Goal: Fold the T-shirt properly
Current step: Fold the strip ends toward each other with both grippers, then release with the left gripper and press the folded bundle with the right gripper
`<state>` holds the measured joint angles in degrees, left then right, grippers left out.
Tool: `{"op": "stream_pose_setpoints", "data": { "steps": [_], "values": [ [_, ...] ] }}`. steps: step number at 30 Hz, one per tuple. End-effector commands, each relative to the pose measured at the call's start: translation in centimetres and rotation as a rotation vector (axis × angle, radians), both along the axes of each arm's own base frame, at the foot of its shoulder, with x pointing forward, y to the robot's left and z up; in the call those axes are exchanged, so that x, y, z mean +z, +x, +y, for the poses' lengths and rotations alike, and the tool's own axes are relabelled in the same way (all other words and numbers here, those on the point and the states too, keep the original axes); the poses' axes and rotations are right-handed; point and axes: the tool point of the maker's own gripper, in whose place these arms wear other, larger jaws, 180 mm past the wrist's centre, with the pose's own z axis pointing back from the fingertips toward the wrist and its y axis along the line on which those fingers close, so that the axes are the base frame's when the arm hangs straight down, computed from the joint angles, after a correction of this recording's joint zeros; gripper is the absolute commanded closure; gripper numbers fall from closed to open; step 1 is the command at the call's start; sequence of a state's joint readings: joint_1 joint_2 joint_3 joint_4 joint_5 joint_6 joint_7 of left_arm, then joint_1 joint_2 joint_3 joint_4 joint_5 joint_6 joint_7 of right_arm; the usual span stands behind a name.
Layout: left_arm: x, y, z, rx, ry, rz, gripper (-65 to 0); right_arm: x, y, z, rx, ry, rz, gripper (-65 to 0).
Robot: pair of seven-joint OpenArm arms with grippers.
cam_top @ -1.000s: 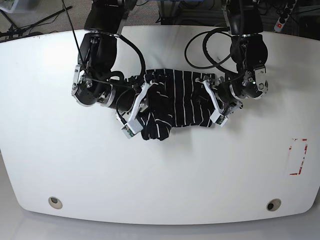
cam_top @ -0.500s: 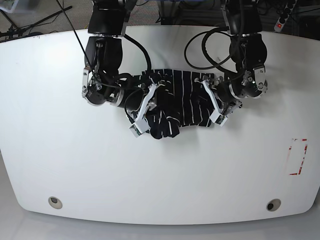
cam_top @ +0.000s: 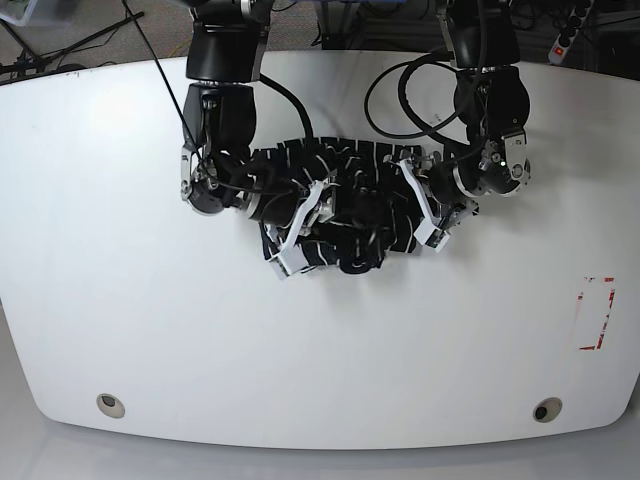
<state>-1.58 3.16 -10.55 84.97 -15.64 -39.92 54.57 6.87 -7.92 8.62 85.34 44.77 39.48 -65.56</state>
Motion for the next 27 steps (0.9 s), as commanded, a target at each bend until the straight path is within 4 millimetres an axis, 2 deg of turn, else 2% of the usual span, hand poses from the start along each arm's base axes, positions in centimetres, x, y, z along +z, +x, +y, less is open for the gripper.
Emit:
{"op": "stream_pose_setpoints", "data": {
  "steps": [1,4,7,11,12,14,18,22,27],
  "values": [
    [0.8,0.6,1.1,0.035,-0.004,-0.017,-34.4,2.0,1.1,0.2,-0.009,0.038,-0.062,-48.2],
    [3.0,1.4,2.1,0.101,-0.088,-0.077,-34.4,2.2,1.2,0.4,-0.003,0.037,-0.069,-47.9],
    [6.1,2.1,3.2,0.144,-0.152,-0.166,-34.4,2.3,0.6,1.6,0.047,0.023,-0.08,-47.9],
    [8.6,1.2,7.7,0.209,-0.09,-0.253,-34.4,2.5,-0.1,1.8,0.091,-0.007,-0.108,-47.9],
    [9.2,0.9,9.0,0.217,-0.064,-0.273,-34.4,3.2,-0.1,1.7,0.094,-0.019,-0.138,-47.9],
    [9.7,0.4,10.7,0.222,-0.021,-0.285,-34.4,3.7,-0.3,1.5,0.093,-0.031,-0.162,-47.9],
    [10.3,-1.1,15.4,0.274,0.055,-0.291,-34.4,3.8,-0.8,0.0,0.086,-0.077,-0.197,-47.9],
    [10.7,-2.7,19.3,0.333,0.107,-0.283,-34.4,2.7,-1.3,-1.8,0.084,-0.126,-0.183,-47.9],
    [10.6,-3.9,21.2,0.364,0.146,-0.267,-34.4,1.0,-2.4,-3.1,0.091,-0.164,-0.145,-47.9]
  ]
}}
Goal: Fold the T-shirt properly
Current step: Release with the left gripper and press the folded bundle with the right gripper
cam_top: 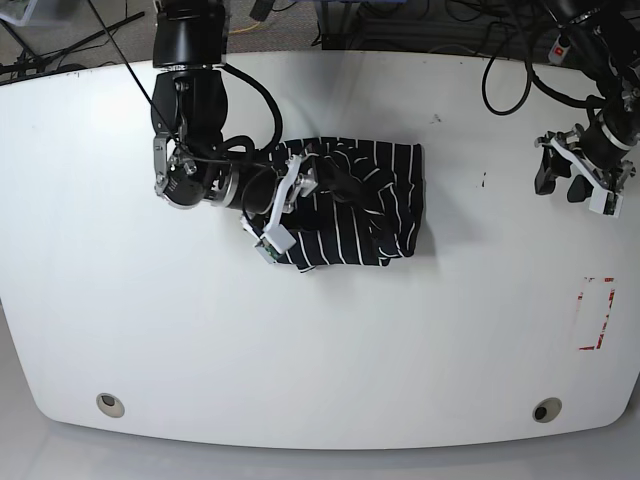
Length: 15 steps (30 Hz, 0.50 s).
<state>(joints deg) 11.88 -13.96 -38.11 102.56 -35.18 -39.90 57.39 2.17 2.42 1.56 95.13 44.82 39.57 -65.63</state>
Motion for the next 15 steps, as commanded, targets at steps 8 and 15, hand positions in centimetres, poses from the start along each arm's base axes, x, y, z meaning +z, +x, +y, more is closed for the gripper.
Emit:
{"op": "stream_pose_setpoints", "data": {
  "steps": [8,15],
  "values": [
    [1.5,0.0,0.7,0.012,0.009,-0.05,-34.4,-0.2,-4.4,5.4,0.141,0.074,0.023,-47.9],
    [2.1,0.0,0.6,0.005,0.027,-0.066,-34.4,1.7,-4.8,11.2,0.232,0.136,-0.012,-47.9]
  ]
}}
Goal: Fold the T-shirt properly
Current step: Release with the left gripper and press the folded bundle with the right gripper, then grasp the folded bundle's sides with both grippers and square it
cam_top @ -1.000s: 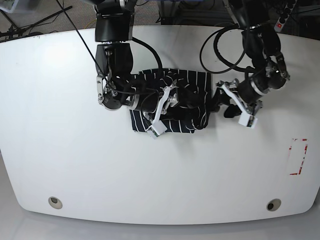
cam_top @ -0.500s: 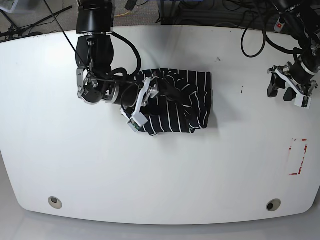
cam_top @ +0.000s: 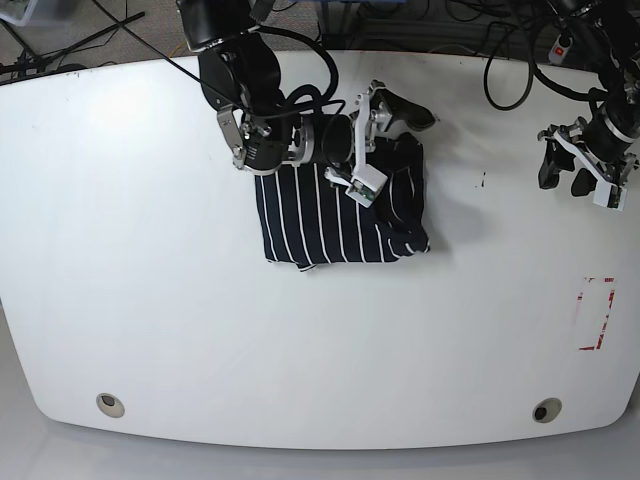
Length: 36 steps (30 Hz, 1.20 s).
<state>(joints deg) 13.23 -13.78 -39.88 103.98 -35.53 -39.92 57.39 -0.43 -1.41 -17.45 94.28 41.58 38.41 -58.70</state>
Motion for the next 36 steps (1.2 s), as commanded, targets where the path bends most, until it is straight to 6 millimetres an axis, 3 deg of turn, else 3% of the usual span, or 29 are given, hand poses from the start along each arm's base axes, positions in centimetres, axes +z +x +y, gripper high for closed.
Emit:
{"op": "stream_pose_setpoints", "data": {
  "steps": [1,6,10,15,17,24,29,36],
  "values": [
    [1.9,0.8,0.0,-0.018,0.02,-0.065,-34.4,1.4,1.8,1.1,-0.021,0.046,-0.01,-47.9],
    [2.5,1.1,-0.1,-0.047,0.048,-0.068,-34.4,1.5,3.2,1.8,-0.006,0.034,-0.011,-47.9],
    [2.7,1.5,-1.1,-0.1,0.068,-0.064,-34.4,2.8,4.4,0.3,-0.042,0.034,-0.071,-47.9],
    [2.2,2.1,-5.0,-0.223,0.057,-0.057,-34.4,3.6,7.6,-3.3,-0.152,0.017,-0.113,-47.9],
    [1.9,2.1,-6.6,-0.271,0.048,-0.049,-34.4,3.3,8.4,-3.8,-0.164,0.005,-0.109,-46.9],
    [0.9,1.7,-13.1,-0.46,0.002,-0.029,-34.4,2.0,11.7,-4.3,-0.2,0.001,-0.059,-32.0],
    [0.7,1.5,-17.6,-0.58,-0.041,-0.033,-34.4,2.0,14.4,-7.0,-0.239,-0.045,-0.087,-26.2],
    [0.8,1.4,-22.3,-0.66,-0.091,-0.054,-34.4,1.7,17.3,-14.9,-0.369,-0.162,-0.134,-19.2]
  ]
}}
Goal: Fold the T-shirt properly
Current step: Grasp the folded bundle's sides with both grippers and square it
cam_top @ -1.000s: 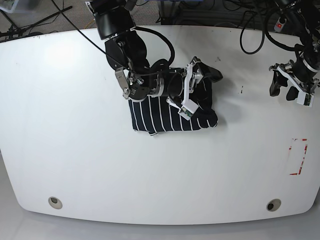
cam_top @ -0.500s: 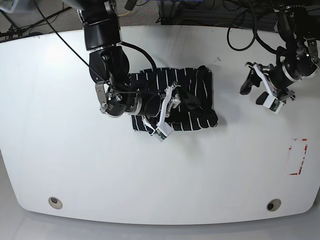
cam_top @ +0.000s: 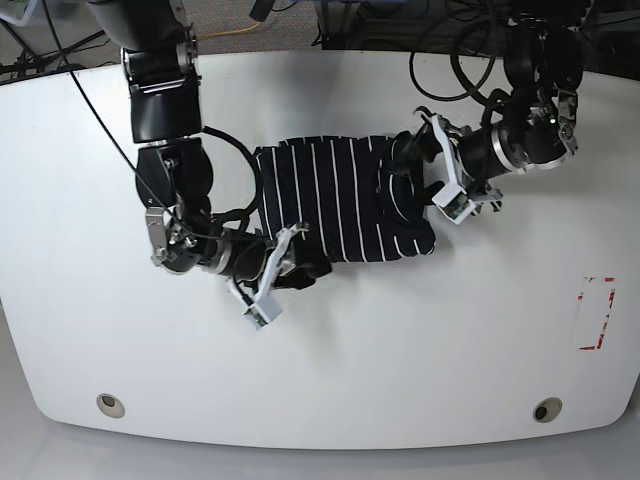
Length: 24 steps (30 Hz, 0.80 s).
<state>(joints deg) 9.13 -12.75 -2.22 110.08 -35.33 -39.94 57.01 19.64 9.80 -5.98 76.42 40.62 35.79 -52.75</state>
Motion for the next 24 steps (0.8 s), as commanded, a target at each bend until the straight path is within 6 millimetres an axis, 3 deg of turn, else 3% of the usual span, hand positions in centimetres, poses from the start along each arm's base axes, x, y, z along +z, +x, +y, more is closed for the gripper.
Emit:
{"op": "stream_pose_setpoints", "data": {
  "steps": [1,7,11,13,16,20,24],
  "values": [
    [1.1,0.9,-1.0,-0.01,0.001,-0.058,-34.4,1.3,1.5,-2.2,-0.034,-0.039,-0.058,-18.9],
    [-1.1,0.0,-3.6,-0.077,0.126,-0.047,-34.4,-1.3,2.1,-5.2,-0.059,-0.281,-0.08,-18.9],
    [-2.5,-1.2,-4.2,-0.119,0.169,-0.021,-34.4,-1.6,2.6,-3.9,-0.061,-0.328,-0.121,-18.9],
    [-3.0,-1.4,-4.0,-0.117,0.179,-0.005,-34.4,-1.9,2.8,-3.7,-0.063,-0.349,-0.137,-18.9],
    [-4.0,-1.7,-3.7,-0.113,0.186,0.025,-34.4,-3.8,2.7,-3.7,-0.063,-0.379,-0.109,-18.9],
    [-6.3,-1.9,-2.0,-0.109,0.226,0.092,-34.4,-5.3,2.7,-3.5,-0.034,-0.349,-0.098,-18.9],
    [-7.3,-1.3,-0.5,-0.086,0.243,0.115,-34.4,-6.3,2.4,-5.2,-0.043,-0.366,-0.077,-18.9]
  ]
}}
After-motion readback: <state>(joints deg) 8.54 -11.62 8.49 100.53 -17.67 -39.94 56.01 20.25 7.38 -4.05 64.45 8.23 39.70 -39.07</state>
